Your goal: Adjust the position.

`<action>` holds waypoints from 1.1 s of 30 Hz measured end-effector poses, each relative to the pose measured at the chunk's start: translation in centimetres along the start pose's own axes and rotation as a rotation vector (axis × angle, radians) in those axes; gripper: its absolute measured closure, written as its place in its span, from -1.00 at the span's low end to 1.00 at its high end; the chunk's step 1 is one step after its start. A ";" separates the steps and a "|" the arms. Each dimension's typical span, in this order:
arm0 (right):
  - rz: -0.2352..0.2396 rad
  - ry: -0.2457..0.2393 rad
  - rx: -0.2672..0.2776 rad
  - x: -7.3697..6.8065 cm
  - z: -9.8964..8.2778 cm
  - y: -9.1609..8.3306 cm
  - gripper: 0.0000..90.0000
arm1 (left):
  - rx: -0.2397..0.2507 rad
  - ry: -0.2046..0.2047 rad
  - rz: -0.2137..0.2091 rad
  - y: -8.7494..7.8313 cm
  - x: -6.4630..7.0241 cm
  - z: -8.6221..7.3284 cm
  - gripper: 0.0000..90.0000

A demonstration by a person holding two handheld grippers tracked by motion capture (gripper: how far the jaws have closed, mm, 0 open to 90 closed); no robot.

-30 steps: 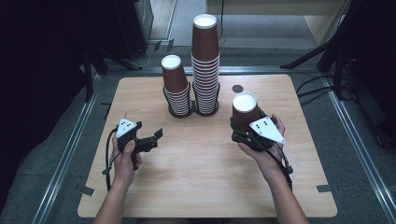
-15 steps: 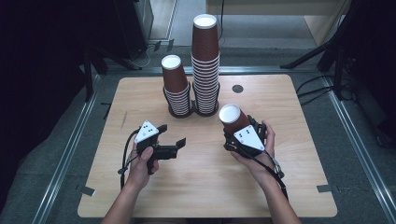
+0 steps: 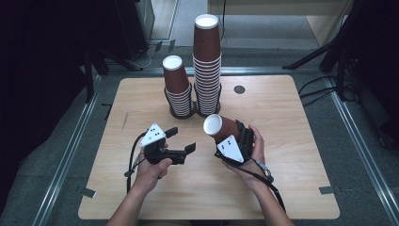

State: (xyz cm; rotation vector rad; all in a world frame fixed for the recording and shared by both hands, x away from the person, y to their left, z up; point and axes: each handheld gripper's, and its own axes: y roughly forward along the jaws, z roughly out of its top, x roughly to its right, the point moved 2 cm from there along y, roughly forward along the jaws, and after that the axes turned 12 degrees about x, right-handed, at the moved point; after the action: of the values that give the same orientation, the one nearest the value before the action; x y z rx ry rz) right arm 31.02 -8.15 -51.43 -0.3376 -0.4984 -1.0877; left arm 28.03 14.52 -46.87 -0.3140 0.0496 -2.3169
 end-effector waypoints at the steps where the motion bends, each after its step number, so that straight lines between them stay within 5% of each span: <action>1: -0.001 -0.012 0.008 -0.1 0.1 0.0 -0.76 | -0.003 0.004 -0.007 0.0 0.2 0.0 -0.83; 13: 0.040 -0.157 0.048 -1.7 1.4 -0.1 -0.77 | -0.005 0.007 -0.036 0.1 1.1 0.6 -0.83; 24: 0.070 -0.173 0.074 -2.4 2.1 -0.3 -0.77 | -0.026 0.008 -0.059 0.7 1.7 0.3 -0.81; 33: 0.125 -0.198 0.120 -3.8 2.4 -0.5 -0.77 | 0.009 0.009 -0.051 0.3 1.5 0.8 -0.70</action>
State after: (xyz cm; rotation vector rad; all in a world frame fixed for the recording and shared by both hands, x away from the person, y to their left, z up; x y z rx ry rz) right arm 28.65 -4.35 -51.46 -0.3674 -0.7063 -0.9035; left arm 27.44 13.34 -45.79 -0.3040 0.0365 -2.3686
